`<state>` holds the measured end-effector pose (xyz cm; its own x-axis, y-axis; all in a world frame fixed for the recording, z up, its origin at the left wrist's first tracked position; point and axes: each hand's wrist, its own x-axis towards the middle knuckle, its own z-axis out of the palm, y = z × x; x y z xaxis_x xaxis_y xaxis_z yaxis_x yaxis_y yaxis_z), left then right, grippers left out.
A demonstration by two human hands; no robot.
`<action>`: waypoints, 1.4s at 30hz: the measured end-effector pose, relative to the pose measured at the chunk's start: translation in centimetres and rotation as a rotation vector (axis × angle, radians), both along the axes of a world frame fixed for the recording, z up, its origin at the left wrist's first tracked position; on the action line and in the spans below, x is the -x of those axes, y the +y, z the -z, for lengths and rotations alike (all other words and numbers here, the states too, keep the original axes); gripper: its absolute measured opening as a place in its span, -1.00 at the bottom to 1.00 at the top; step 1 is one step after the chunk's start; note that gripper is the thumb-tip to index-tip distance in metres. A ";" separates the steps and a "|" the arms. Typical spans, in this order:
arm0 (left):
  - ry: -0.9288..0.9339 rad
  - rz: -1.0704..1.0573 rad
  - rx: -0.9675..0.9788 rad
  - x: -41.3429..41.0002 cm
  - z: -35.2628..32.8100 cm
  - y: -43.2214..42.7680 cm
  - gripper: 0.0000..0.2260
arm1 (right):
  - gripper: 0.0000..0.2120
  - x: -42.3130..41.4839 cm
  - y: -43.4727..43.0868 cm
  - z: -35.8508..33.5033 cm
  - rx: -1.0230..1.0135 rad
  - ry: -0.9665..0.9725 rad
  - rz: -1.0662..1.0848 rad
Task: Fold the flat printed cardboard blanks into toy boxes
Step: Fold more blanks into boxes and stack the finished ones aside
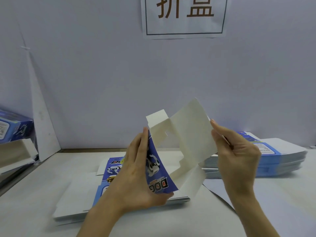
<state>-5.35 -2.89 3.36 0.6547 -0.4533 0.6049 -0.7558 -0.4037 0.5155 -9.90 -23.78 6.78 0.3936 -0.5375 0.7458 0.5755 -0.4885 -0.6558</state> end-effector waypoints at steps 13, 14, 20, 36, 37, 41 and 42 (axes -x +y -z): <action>-0.019 -0.011 -0.024 -0.1 0.1 -0.2 0.22 | -0.78 1.3 0.5 -1.8 -0.465 0.133 -0.450; -0.021 -0.013 -0.034 0.0 0.1 -0.3 0.22 | -0.77 1.4 0.7 -1.8 -0.427 0.119 -0.386; -0.002 -0.014 -0.011 -0.2 0.1 0.0 0.23 | -0.84 1.3 0.9 -2.0 -0.339 0.134 -0.381; 0.024 -0.072 0.180 -0.5 -0.3 0.1 0.25 | -0.75 0.0 -1.0 -0.9 -0.678 0.163 -0.887; 0.039 -0.099 0.206 -0.4 -0.3 0.1 0.25 | -0.66 -0.1 -1.0 -0.5 -0.509 0.316 -0.788; 0.111 -0.228 0.390 0.0 -0.8 -0.6 0.22 | -0.42 -0.2 -0.1 1.0 0.279 0.781 -0.648; 0.142 -0.253 0.451 0.3 -1.0 -0.9 0.21 | -0.30 -0.1 0.6 1.2 0.384 0.822 -0.677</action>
<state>-5.61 -3.83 4.35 0.7991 0.0135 0.6011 -0.5743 -0.2789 0.7697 -9.78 -23.19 5.59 0.9637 0.1810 0.1965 0.2617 -0.4909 -0.8310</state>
